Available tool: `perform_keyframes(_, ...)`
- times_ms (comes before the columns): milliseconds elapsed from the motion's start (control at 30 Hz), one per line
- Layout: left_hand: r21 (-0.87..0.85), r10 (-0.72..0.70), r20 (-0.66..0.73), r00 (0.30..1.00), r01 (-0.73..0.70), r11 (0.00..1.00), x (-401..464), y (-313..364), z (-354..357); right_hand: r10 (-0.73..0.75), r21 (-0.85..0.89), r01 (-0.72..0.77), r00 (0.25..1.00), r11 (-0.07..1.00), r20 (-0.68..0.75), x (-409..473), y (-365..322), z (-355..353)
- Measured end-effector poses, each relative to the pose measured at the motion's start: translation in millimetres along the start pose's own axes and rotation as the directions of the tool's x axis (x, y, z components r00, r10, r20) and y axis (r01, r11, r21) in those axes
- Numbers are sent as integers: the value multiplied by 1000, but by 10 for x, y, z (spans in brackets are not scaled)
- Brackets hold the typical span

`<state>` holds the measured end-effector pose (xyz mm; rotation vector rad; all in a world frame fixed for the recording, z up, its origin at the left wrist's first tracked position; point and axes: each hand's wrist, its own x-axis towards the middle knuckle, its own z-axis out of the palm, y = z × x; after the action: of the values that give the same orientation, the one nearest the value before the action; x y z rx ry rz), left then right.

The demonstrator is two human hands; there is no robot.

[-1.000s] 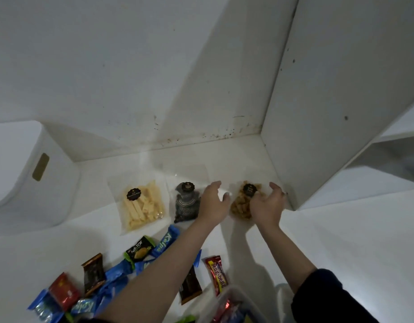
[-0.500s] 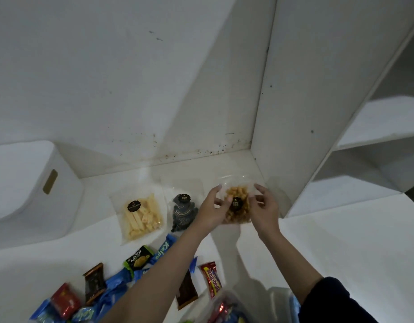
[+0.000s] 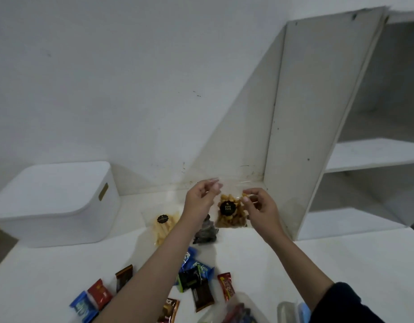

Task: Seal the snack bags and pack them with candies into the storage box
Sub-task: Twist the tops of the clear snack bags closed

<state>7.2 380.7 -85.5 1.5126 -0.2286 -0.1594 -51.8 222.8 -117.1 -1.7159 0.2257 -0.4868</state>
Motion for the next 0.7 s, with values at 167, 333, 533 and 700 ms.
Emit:
perform_keyframes(167,-18,58,-31,998,-59,998,-145,253,-137,-83,44,84,996,996,-11,-70,-286,79)
perform_keyframes(333,-11,62,-41,997,-62,998,-296,404,-228,-131,176,134,991,975,-29,-52,-588,139)
perform_keyframes(533,-28,91,-4,996,-91,995,-425,576,-332,-113,246,113,993,963,-15,-76,-707,194)
perform_keyframes(700,5,132,-23,991,-132,991,-462,646,-380,-117,296,120,993,948,-26,-110,-780,226)
